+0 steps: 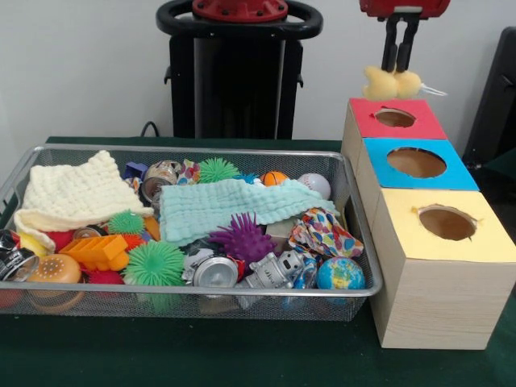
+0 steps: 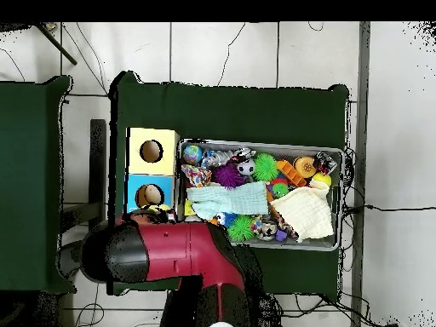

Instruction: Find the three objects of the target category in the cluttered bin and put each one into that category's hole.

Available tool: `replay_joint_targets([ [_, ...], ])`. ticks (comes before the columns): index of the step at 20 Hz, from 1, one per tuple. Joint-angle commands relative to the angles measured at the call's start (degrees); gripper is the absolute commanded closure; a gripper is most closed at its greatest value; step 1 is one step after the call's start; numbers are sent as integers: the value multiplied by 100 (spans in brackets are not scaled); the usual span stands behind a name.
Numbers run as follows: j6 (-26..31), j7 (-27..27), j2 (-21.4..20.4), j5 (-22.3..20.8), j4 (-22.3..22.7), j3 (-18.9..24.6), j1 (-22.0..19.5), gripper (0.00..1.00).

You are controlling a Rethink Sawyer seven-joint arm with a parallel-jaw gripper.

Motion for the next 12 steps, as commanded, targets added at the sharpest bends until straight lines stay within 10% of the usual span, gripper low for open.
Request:
replay_joint_targets([
  [1,146,1328,304,257,255,-104,-13,100],
  [12,-61,1230,383,278,423,-154,34,100],
])
